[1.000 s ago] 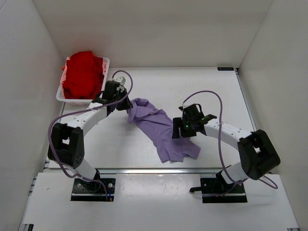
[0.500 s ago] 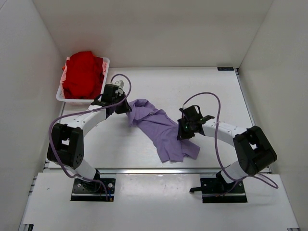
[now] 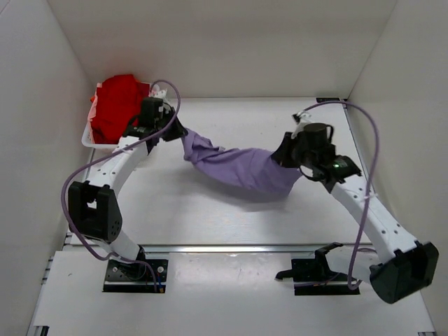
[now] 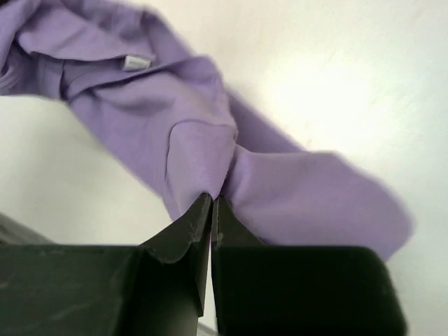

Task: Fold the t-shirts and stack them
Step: Flatten out the tshirt

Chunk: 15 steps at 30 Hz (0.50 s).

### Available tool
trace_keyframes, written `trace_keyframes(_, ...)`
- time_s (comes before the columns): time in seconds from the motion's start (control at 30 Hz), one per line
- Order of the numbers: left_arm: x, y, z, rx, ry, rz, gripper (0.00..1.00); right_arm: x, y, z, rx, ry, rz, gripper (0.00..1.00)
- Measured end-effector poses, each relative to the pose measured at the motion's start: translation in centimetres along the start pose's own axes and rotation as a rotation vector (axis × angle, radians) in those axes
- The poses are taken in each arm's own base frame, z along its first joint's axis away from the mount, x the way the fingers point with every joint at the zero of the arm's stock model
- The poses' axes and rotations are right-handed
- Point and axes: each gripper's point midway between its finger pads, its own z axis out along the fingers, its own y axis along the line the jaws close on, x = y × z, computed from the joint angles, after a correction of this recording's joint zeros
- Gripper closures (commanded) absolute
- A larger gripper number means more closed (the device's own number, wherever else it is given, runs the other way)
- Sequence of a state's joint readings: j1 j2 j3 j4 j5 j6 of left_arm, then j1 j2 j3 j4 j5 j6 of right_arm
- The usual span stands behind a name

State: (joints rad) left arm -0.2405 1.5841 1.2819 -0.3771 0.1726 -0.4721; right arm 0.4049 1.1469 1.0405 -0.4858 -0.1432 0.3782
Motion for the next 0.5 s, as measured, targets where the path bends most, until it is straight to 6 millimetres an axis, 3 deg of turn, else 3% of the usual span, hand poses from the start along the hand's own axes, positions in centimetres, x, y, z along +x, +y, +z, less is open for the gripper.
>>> trace_keyframes(0.1,-4.0,-1.9,-1.0,0.041,-0.082,-0.005,1.00,-4.0,-1.2,-3.4,0.012,-0.147,0.027,1.00)
trace_keyframes(0.17,-5.1,-2.7,-1.5,0.061,-0.108,-0.009,1.00,-5.0,-1.8,-4.6,0.032,-0.190,0.027,0.99)
trace_keyframes(0.3,-4.6,-2.9,-1.4,0.075,-0.096,-0.023,1.00,-3.4,-1.1,-4.5,0.023,-0.141,-0.005,1.00)
trace_keyframes(0.5,-1.7,-1.6,-0.9,0.052,-0.023,-0.046,1.00,-0.2,-1.9,-3.4,0.019,-0.048,0.006,1.00)
